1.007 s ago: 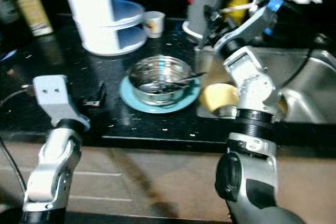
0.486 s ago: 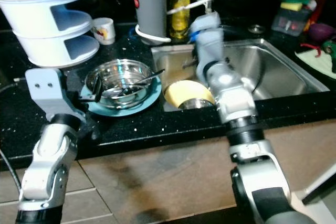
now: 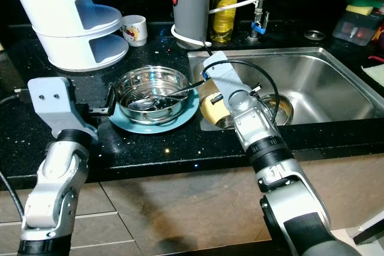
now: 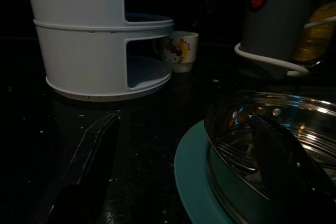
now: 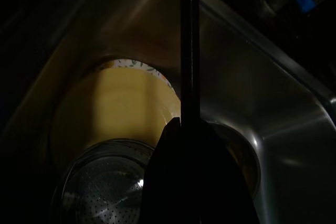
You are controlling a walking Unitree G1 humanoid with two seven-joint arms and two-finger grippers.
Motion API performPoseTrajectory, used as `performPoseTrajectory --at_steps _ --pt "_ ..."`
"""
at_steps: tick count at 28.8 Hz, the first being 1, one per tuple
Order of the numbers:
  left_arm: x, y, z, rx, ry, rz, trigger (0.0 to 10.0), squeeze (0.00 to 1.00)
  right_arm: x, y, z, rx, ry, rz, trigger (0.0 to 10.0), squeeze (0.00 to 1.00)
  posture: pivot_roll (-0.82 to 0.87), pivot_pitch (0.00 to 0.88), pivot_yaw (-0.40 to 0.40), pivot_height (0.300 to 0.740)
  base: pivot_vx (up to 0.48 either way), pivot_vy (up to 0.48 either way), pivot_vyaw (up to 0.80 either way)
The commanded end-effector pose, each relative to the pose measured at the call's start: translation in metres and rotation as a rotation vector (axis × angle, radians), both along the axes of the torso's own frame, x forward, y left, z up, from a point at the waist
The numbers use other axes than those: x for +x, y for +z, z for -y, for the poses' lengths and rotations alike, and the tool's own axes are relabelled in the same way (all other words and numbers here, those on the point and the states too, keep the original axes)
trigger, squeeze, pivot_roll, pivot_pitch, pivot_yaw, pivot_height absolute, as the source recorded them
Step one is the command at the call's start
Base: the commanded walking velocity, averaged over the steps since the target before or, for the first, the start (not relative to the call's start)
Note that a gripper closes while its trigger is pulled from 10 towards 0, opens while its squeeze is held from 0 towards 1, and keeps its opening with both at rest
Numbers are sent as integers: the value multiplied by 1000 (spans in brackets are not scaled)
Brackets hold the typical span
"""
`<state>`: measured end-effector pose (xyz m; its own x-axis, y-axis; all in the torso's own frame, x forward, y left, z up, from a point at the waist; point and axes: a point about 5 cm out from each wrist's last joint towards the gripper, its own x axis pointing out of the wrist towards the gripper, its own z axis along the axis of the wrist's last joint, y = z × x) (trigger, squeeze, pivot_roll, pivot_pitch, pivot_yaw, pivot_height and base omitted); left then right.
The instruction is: Kitchen organization
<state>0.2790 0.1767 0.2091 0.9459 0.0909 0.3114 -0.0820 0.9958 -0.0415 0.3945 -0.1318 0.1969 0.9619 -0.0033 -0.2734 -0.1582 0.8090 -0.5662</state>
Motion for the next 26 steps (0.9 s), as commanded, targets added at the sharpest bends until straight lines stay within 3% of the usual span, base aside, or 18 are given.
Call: performPoseTrajectory --at_steps 1,2,6,7,8,18,19,20,24,25,26 --pt "-1 3 1 9 -2 6 10000 0 0 -3 0 -9 -14 -15 10000 4 53 0 -51 740 0 0 0" --pt "-1 3 3 9 -11 4 10000 0 -2 -19 7 -34 -51 -99 10000 35 51 0 -51 740 0 0 0" --pt "-1 3 4 10 -18 4 10000 0 -4 -29 11 -47 -71 -155 10000 86 50 0 -50 740 0 0 0" --pt "-1 3 5 11 -20 5 10000 0 -5 -32 13 -37 -81 -169 10000 651 49 0 -48 740 0 0 0" --pt "-1 4 5 11 -21 5 10000 0 -5 -34 14 -21 -91 -171 10000 1000 49 0 -48 740 0 0 0" --pt "0 4 6 15 -31 4 10000 0 2 -16 13 158 -110 -35 10000 1000 52 0 -48 740 0 0 0" --pt "0 4 7 16 -31 4 10000 0 3 -11 11 213 -96 -8 10000 631 52 0 -48 740 0 0 0" --pt "0 4 7 17 -31 4 10000 0 5 -1 8 312 -75 33 10000 0 52 0 -48 740 0 0 0" --pt "0 4 6 21 -28 3 10000 0 5 21 2 739 -4 99 10000 0 55 0 -51 740 0 0 0" --pt "0 4 6 21 -28 3 10000 0 5 21 2 739 -4 99 10000 0 55 0 -51 740 0 0 0" --pt "0 3 6 24 -27 2 10000 0 6 24 1 853 8 88 10000 0 56 0 -53 740 0 0 0"
